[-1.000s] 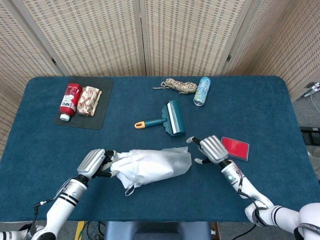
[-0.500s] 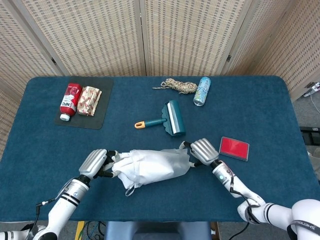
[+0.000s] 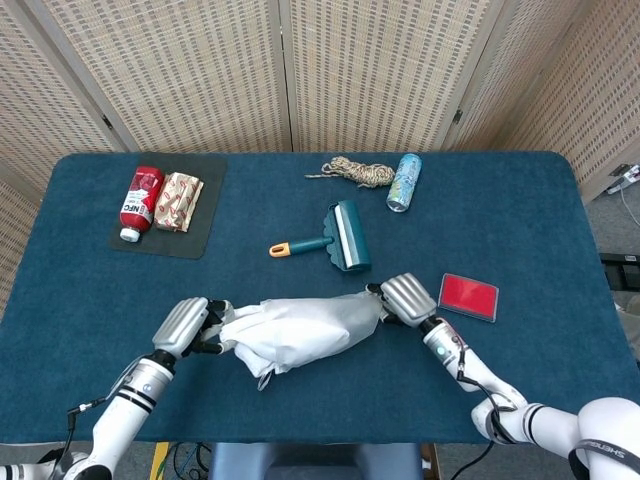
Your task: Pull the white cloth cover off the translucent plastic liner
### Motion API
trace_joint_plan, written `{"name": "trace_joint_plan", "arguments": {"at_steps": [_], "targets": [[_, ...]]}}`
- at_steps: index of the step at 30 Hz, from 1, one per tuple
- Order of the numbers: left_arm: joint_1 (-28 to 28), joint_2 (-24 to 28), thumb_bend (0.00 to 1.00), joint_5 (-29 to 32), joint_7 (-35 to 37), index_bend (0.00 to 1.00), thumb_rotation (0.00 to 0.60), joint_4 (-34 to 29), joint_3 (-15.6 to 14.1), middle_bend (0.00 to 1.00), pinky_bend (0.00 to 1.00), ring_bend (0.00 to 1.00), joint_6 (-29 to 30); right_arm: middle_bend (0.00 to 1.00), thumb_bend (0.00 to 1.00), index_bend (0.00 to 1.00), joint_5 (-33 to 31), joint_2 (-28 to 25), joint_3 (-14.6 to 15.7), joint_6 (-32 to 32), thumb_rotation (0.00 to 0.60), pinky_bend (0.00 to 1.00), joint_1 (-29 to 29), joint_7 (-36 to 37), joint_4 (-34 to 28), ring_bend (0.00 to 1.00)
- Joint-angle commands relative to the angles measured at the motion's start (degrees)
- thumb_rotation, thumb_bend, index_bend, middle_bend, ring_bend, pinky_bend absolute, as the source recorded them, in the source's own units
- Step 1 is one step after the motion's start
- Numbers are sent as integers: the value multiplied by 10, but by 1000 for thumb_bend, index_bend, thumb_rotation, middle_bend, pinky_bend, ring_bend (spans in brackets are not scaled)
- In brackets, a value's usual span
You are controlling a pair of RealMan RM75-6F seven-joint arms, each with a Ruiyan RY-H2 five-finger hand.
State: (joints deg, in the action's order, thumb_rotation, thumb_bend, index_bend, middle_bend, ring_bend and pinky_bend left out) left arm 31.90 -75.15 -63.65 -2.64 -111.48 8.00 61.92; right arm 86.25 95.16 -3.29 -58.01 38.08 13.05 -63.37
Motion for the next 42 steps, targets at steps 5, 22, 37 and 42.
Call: {"name": "trace_joint_plan", "arguments": {"at_steps": [5,22,37,42], "targets": [[-21,26,539,-3,15,775,600,8,-13,1000,968,872,7,1000,716,660,-8,-48,-2,-26,600,1000,-22,-35,-40,1000],[-41,57,540,-6,37,775,600,18,-7,1000,967,872,11,1000,722,660,-54,-160,-12,-61,600,1000,-75,-116,-125,1000],[-47,64,517,-9,33,613,600,19,-9,1000,965,856,7,995,89,367,-83,-195,-9,-50,600,993,-99,-162,-142,974],[-49,71,158,-11,10,189,600,20,-13,989,939,822,11,803,0,40,-87,-206,-13,-57,600,857,-106,-178,-158,779]]}}
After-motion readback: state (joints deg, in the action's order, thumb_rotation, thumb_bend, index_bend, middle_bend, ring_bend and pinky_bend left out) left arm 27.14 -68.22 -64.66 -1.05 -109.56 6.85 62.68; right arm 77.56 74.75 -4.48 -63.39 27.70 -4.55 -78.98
